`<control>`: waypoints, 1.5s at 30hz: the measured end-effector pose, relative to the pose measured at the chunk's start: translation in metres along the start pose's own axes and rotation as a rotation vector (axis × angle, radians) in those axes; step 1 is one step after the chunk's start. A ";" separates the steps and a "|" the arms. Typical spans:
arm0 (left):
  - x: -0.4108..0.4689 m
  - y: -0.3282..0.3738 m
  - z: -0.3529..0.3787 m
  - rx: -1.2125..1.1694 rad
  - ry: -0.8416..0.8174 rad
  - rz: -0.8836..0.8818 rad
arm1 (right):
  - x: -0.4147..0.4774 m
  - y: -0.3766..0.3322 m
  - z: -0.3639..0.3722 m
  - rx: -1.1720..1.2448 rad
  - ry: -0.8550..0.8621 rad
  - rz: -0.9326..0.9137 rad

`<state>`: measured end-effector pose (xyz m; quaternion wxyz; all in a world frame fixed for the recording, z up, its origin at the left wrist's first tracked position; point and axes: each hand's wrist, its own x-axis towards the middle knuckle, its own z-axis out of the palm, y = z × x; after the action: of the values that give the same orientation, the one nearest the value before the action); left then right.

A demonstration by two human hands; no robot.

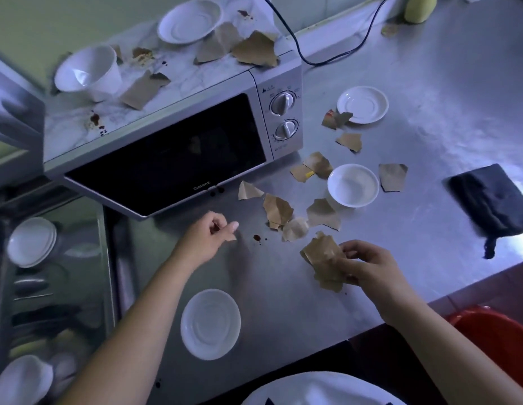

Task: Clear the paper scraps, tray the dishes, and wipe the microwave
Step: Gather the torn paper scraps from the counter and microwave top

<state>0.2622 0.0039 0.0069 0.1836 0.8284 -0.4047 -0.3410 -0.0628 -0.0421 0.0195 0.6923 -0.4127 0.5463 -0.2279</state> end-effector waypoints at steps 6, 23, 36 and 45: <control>-0.096 0.018 0.021 -0.417 0.162 0.036 | 0.004 0.001 0.028 0.020 -0.120 0.021; -0.170 0.050 0.048 -0.444 0.308 0.035 | 0.011 -0.007 0.061 0.128 -0.801 0.129; -0.162 0.066 0.069 -0.356 0.252 0.121 | 0.009 -0.015 0.035 0.143 -0.814 0.168; -0.127 0.071 0.079 -0.565 0.178 0.077 | 0.011 -0.008 0.004 0.175 -0.483 0.068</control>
<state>0.1107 0.0598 0.0460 0.4546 0.7551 -0.3073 -0.3589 -0.0550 -0.0538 0.0198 0.8431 -0.3749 0.3569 -0.1458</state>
